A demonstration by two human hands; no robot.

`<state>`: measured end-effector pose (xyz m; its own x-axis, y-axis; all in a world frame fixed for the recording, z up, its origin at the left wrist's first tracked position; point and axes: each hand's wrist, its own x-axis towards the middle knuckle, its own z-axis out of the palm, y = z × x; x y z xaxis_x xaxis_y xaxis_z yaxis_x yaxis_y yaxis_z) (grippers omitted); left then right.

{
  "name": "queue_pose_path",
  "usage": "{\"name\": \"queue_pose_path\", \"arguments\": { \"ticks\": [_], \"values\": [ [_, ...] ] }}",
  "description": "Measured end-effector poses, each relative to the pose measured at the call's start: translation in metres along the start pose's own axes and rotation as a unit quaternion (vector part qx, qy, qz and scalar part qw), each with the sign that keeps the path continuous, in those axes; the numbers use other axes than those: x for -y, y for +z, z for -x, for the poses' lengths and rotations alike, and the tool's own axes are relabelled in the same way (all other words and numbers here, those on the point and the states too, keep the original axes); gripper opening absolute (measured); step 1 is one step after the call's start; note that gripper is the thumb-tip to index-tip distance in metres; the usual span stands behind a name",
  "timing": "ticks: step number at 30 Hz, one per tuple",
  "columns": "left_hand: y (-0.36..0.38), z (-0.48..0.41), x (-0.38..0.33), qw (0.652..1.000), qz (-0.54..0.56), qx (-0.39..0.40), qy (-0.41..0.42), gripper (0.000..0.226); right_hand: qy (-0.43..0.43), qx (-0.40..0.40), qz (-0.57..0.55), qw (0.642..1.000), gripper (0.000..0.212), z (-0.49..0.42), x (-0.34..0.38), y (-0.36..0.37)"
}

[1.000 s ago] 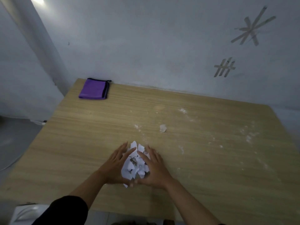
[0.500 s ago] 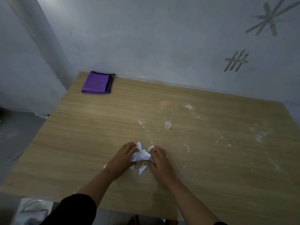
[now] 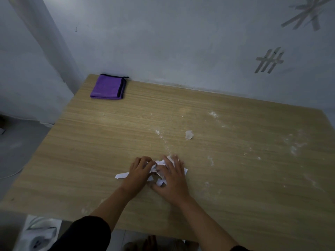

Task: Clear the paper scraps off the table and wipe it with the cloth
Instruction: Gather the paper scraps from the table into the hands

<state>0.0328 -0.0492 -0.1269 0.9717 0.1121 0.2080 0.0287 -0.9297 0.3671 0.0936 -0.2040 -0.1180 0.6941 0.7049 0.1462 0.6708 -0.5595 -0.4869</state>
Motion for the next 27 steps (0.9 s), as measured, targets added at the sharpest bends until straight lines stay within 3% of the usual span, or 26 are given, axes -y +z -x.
{"name": "queue_pose_path", "arguments": {
  "ticks": [7, 11, 14, 15, 20, 23, 27],
  "values": [
    [-0.006, 0.001, 0.012, 0.993, 0.052, -0.047, -0.096, 0.024, 0.012, -0.075, 0.002, 0.997, 0.022, -0.002, -0.006, 0.012],
    [-0.016, -0.009, 0.003, 0.979, 0.13, -0.054, -0.149, 0.037, -0.004, -0.062, 0.049, 0.997, 0.01, -0.004, -0.004, 0.009],
    [-0.026, -0.014, -0.01, 0.914, 0.258, -0.06, -0.306, 0.02, 0.003, -0.035, 0.043, 0.998, 0.034, -0.007, -0.003, 0.005],
    [-0.027, -0.013, -0.01, 0.902, 0.28, -0.086, -0.317, 0.014, 0.026, -0.031, 0.019, 0.999, 0.044, -0.008, -0.002, 0.004],
    [-0.042, -0.005, -0.006, 0.884, 0.307, -0.139, -0.323, 0.019, 0.096, -0.008, -0.11, 0.989, 0.047, -0.018, 0.011, -0.006],
    [-0.05, 0.003, 0.002, 0.875, 0.316, -0.156, -0.331, 0.027, 0.072, 0.018, -0.158, 0.985, 0.042, -0.023, 0.024, -0.009],
    [-0.055, 0.015, 0.012, 0.872, 0.291, -0.158, -0.361, 0.025, 0.023, 0.126, -0.161, 0.979, 0.04, -0.029, 0.045, 0.005]
  ]
}}
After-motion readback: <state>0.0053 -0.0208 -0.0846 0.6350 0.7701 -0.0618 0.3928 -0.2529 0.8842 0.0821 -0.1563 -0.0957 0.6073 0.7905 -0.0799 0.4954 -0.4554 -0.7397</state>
